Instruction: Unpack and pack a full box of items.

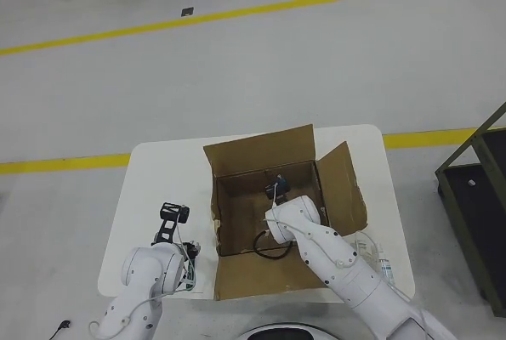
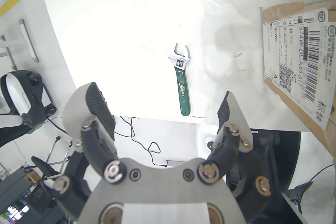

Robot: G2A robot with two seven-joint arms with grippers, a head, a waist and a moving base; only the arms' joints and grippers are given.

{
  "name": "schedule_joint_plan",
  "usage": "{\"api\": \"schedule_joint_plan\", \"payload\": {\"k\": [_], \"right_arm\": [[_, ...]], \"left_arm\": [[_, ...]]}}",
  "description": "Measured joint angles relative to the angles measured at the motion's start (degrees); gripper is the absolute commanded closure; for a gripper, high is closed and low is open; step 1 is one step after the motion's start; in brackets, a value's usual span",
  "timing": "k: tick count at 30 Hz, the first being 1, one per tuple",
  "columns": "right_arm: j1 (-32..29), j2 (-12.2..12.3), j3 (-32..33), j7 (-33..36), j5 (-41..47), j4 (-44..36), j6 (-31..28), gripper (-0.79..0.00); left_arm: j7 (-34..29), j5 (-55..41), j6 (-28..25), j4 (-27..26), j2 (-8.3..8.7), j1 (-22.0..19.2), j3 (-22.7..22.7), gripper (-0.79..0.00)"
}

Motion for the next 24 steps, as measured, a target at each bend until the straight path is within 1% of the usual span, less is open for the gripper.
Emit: {"api": "schedule_joint_plan", "payload": {"k": [1,3,9,11,13,15,17,18,19,20,21,22,24], "right_arm": [[0.04,-0.14,0.03,0.02,-0.11,0.27,-0.02,-0.477],[0.08,-0.49,0.02,0.01,-0.24,0.95,-0.02,-0.502],[0.67,-1.59,-0.24,-0.50,0.16,3.83,-0.35,-0.551],[0.87,-1.87,-0.03,-0.83,0.68,4.81,-0.50,-0.523],[1.14,-2.20,0.24,-1.28,1.20,6.05,-0.49,-0.542],[1.32,-2.55,0.65,-1.81,2.51,6.94,-0.77,-0.533],[1.42,-2.80,1.07,-2.40,3.68,7.55,-1.22,-0.548],[1.48,-2.94,1.34,-2.79,4.32,7.90,-1.53,-0.536],[1.49,-3.02,1.56,-3.07,4.79,8.08,-1.75,-0.459],[1.47,-3.10,1.82,-3.32,5.34,8.19,-2.02,-0.443],[1.46,-3.18,2.27,-3.65,6.17,8.17,-2.42,-0.437],[1.44,-3.21,2.63,-3.87,6.69,8.05,-2.74,-0.456],[1.28,-3.23,3.52,-4.21,7.85,7.40,-3.58,-0.453]], "left_arm": [[0.00,0.00,0.00,0.00,0.00,0.00,0.00,-0.785],[0.00,0.00,0.00,0.00,0.00,0.00,0.00,-0.785],[0.00,0.00,0.00,0.00,0.00,0.00,0.00,-0.785],[0.00,0.00,0.00,0.00,0.00,0.00,0.00,-0.785],[0.00,0.00,0.00,0.00,0.00,0.00,0.00,-0.785],[0.00,0.00,0.00,0.00,0.00,0.00,0.00,-0.785],[0.00,0.00,0.00,0.00,0.00,0.00,0.00,-0.785],[0.00,0.00,0.00,0.00,0.00,0.00,0.00,-0.785],[0.00,0.00,0.00,0.00,0.00,0.00,0.00,-0.785],[0.00,0.00,0.00,0.00,0.00,0.00,0.00,-0.785],[0.00,0.00,0.00,0.00,0.00,0.00,0.00,-0.785],[0.00,0.00,0.00,0.00,0.00,0.00,0.00,-0.785],[0.00,0.00,0.00,0.00,0.00,0.00,0.00,-0.785]]}}
